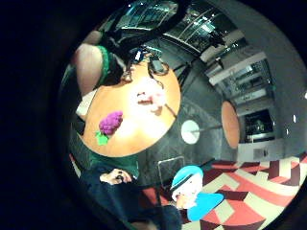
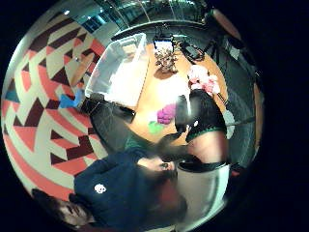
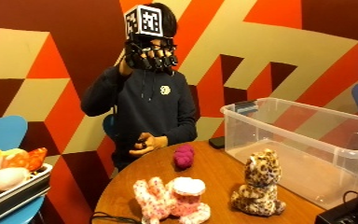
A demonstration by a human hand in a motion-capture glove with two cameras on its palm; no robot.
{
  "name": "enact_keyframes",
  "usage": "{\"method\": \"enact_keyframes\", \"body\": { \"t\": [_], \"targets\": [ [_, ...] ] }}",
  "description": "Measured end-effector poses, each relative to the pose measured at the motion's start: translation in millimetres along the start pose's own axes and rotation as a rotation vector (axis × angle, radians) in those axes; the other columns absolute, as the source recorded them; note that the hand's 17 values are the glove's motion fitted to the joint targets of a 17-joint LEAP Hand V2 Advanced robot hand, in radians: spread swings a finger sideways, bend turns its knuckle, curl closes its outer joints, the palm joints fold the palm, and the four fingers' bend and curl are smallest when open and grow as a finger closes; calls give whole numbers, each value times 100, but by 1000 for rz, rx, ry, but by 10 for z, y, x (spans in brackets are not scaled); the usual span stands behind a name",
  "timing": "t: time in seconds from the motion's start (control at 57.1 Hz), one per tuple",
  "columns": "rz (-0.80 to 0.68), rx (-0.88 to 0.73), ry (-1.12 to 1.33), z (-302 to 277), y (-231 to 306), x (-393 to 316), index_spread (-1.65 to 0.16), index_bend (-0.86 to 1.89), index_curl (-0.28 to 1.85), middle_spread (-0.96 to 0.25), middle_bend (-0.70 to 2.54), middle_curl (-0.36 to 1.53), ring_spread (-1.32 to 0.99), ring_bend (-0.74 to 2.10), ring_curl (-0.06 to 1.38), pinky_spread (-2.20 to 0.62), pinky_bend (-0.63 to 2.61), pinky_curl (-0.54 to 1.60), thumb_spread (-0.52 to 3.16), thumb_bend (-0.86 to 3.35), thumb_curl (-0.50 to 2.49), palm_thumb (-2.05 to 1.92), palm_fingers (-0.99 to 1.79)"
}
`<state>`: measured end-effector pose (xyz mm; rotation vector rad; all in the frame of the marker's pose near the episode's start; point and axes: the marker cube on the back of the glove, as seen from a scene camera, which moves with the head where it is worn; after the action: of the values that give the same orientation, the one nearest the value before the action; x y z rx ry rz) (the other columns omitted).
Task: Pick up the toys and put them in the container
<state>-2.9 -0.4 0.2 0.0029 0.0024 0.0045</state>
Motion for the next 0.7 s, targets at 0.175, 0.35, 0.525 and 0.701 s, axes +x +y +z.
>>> {"method": "enact_keyframes", "body": {
  "t": [0.175, 0.35, 0.525, 0.701],
  "targets": [
    [-25, -32, 14, 22, -18, -80, -17, 12, 6, -3, 28, 11, -13, 55, 16, -8, 68, 24, 107, 27, 10, 25, 50],
    [-35, -37, 38, -29, -6, -208, -20, 15, 9, -4, 33, 17, -17, 62, 19, -9, 73, 28, 141, 30, 17, 22, 45],
    [-47, -31, 69, -142, -11, -343, -21, 17, 14, -5, 35, 21, -19, 66, 21, -10, 75, 29, 155, 31, 22, 19, 41],
    [-71, -4, 53, -194, -201, -431, -22, 18, 19, -5, 36, 25, -19, 68, 22, -10, 77, 31, 159, 31, 25, 18, 39]
  ]
}}
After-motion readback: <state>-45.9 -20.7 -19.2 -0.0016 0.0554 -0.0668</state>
